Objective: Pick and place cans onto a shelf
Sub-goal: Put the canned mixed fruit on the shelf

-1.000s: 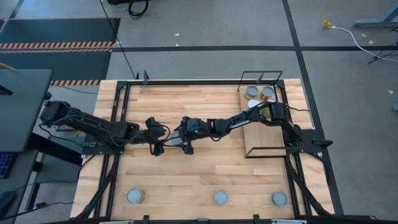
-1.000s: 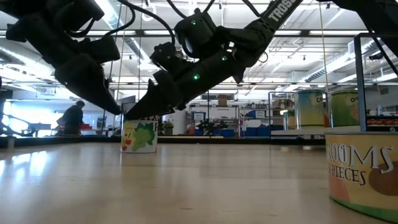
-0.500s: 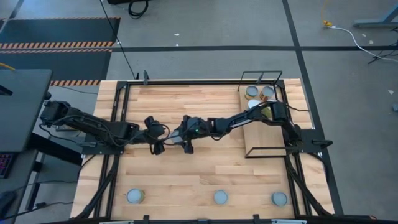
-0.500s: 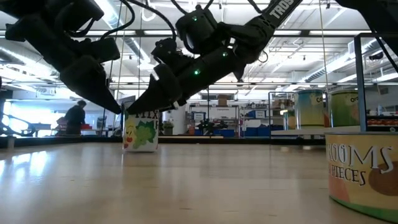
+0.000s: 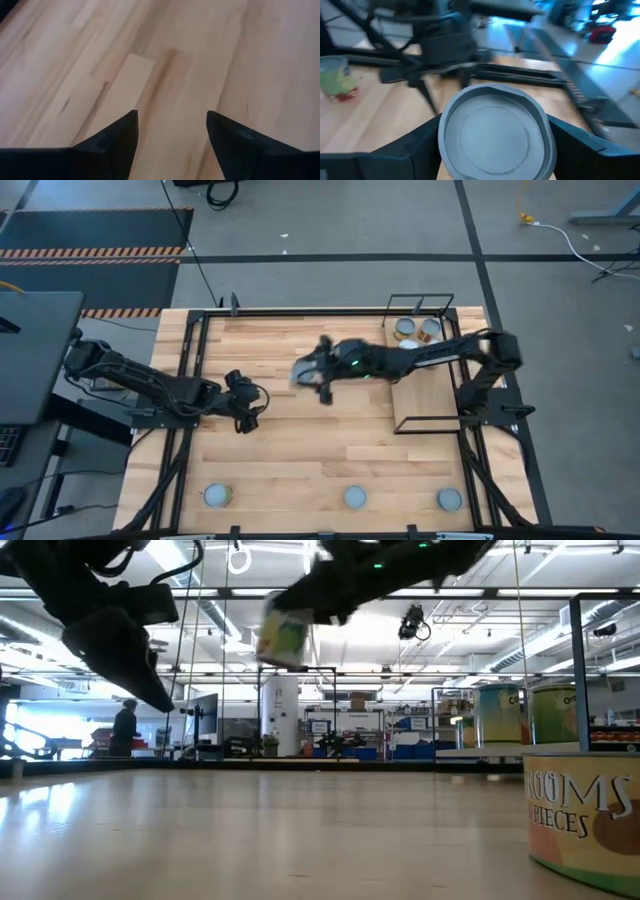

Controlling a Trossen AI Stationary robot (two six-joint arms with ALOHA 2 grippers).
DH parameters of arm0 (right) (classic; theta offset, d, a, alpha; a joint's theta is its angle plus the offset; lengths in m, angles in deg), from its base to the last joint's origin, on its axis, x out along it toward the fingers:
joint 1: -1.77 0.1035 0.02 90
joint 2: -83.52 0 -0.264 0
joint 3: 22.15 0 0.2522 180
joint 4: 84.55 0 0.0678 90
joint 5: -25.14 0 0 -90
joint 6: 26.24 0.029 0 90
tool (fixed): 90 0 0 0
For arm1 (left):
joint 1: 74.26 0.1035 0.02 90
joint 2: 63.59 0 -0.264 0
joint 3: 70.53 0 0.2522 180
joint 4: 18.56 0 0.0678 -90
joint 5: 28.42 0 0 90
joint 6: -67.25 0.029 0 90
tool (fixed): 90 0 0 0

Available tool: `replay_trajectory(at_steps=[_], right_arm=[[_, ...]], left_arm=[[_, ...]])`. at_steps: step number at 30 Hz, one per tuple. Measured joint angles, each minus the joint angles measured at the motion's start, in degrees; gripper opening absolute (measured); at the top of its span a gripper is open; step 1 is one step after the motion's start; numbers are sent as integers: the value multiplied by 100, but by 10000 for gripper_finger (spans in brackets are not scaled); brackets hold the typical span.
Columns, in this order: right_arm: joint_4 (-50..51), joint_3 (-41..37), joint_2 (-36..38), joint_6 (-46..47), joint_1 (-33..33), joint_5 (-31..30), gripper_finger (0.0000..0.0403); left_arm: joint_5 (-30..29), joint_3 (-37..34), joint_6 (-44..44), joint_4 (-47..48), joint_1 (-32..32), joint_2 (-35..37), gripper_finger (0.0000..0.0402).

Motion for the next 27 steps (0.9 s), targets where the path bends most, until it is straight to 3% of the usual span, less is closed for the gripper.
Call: replay_trajectory(at_steps=[5,13,18,21,27], right_arm=[[369,-762,1516,57,-266,-166,298],[2447,-1374,3739,-57,-413,-50,298],[3590,-1787,4850,439,-415,47,299],[4330,-2020,5322,617,-391,248,299],[5410,-2581,5718,538,-328,25,296]], left_arm=[[-313,0,-215,143,-89,0,238],[-320,0,-215,-170,-52,-2,238],[-309,0,-250,-71,-15,70,238],[-442,4,-108,-139,-15,83,238],[-909,261,219,-153,-15,85,238]])
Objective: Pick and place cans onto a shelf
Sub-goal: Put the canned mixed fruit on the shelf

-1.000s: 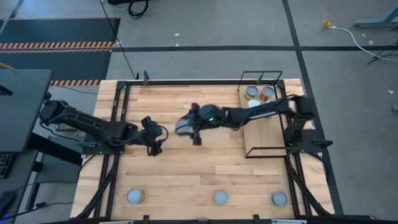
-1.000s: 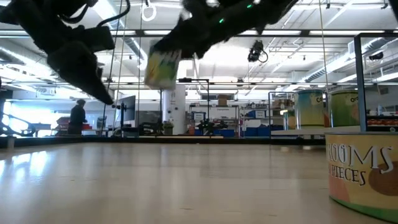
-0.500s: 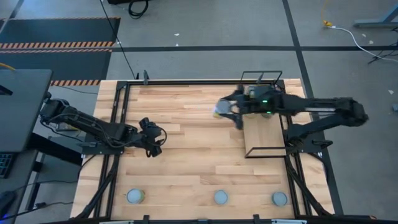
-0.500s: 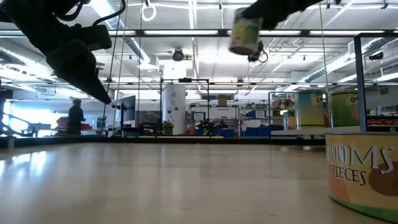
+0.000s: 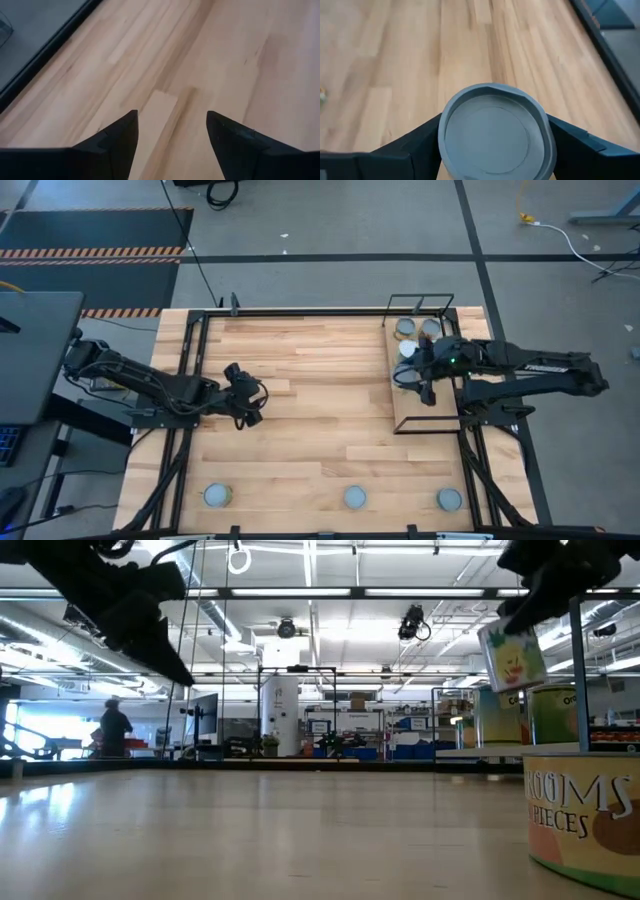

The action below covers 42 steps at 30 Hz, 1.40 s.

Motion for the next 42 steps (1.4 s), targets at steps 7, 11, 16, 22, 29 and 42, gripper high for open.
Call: replay_trajectory(at_steps=[7,11,16,22,29,42], right_arm=[[-6,24,-145,104,-38,-192,297],[-38,22,-557,810,-183,-701,297],[-23,20,-891,1327,56,-431,293],[-42,20,-692,1387,800,-1141,294],[-4,-250,-334,1949,1056,-1526,295],[-147,-582,325,2412,1366,-2434,295]], left_arm=[[-8,432,-2,-11,0,0,235],[-6,643,42,4,0,-4,230],[-13,876,541,-10,0,-3,229],[-45,870,646,-39,-67,-2,229],[-1083,353,768,-802,-816,164,224],[393,-753,1895,-4088,-476,391,206]])
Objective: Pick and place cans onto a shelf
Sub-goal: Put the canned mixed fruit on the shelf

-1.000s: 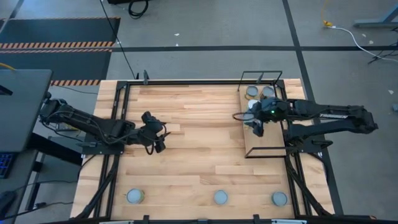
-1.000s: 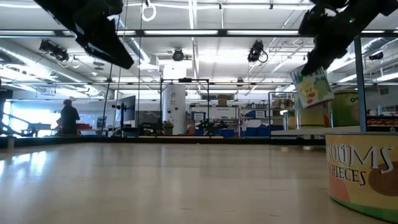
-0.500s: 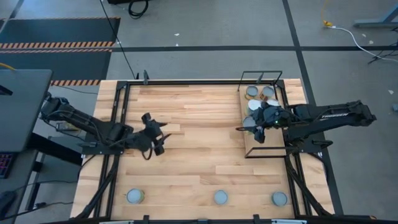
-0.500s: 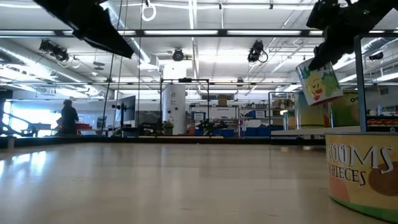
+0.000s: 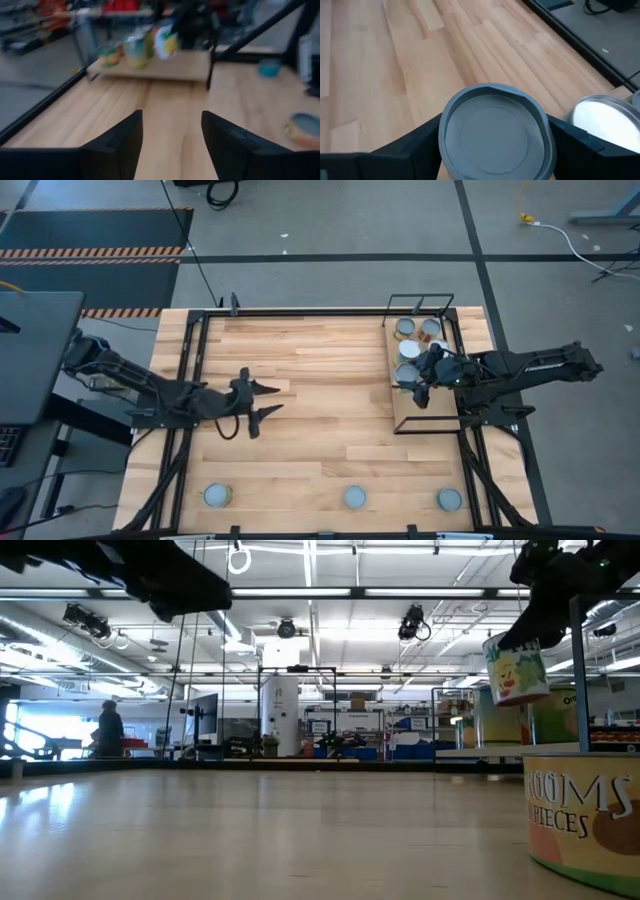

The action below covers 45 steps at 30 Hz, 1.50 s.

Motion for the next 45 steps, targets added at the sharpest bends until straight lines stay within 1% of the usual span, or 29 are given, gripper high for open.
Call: replay_trajectory(at_steps=[3,5,8,17,18,20,24,30,33,37,41,43,45], right_arm=[[-131,-54,36,-46,-2,-50,295],[-173,-61,39,-49,-2,-64,295],[-169,-61,39,-49,0,-64,295],[-64,-61,34,7,-2,-62,295],[-38,-61,34,82,-2,-64,295],[97,-61,33,285,-2,-95,295],[279,-61,32,625,-2,-107,295],[277,-61,32,499,-2,-119,295],[342,-61,30,718,-2,-309,295],[587,-61,30,1255,-2,-594,295],[763,-61,30,1385,-2,-742,295],[768,-77,30,1380,-2,-736,295],[630,-189,32,1328,-2,-526,295]], left_arm=[[588,-164,310,-731,295,4,206],[866,-187,410,-857,446,4,206],[1051,-188,388,-934,581,4,206],[1017,-188,382,-909,605,4,206],[1005,-188,364,-909,605,4,206],[1002,-188,65,-909,605,4,206],[995,-188,1,-909,677,4,206],[984,-188,-15,-876,673,3,206],[976,-188,-79,-846,651,3,206],[991,-188,-73,-853,618,4,206],[974,-188,-71,-854,627,4,206],[976,-188,-71,-854,627,4,206],[980,-188,-69,-854,625,4,206]])
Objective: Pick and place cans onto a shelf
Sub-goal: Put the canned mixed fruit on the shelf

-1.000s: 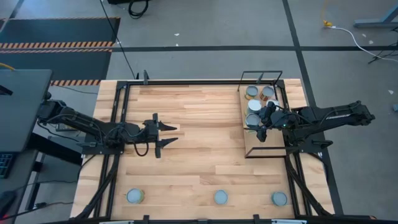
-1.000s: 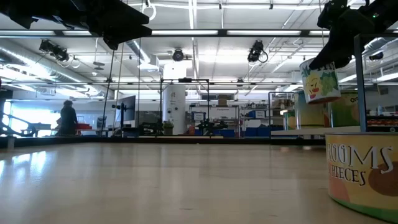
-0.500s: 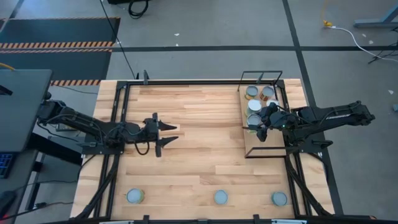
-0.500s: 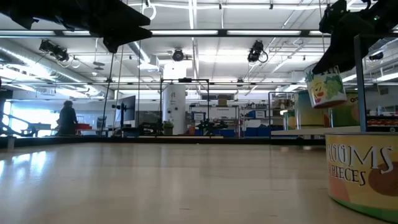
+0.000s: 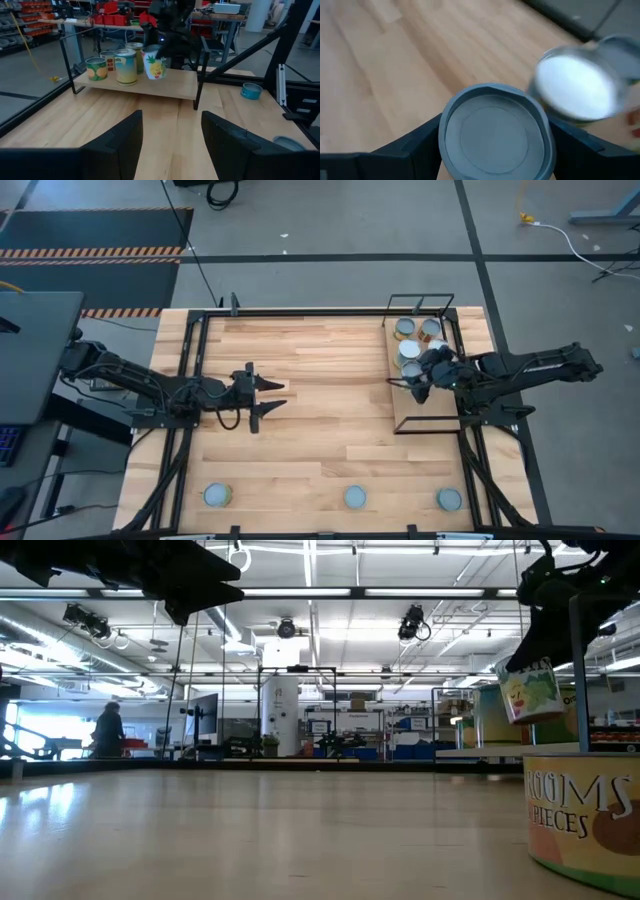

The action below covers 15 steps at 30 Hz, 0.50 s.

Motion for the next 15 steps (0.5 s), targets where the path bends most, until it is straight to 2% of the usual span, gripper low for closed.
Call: replay_trajectory(at_steps=[3,7,15], right_arm=[[-315,-224,-9,68,30,215,295],[-460,-509,-49,333,125,211,295],[-565,-545,-81,219,376,-5,298]], left_arm=[[-2,0,3,-2,2,-2,206],[-2,0,9,-4,2,-1,206],[-2,0,11,-4,2,0,206]])
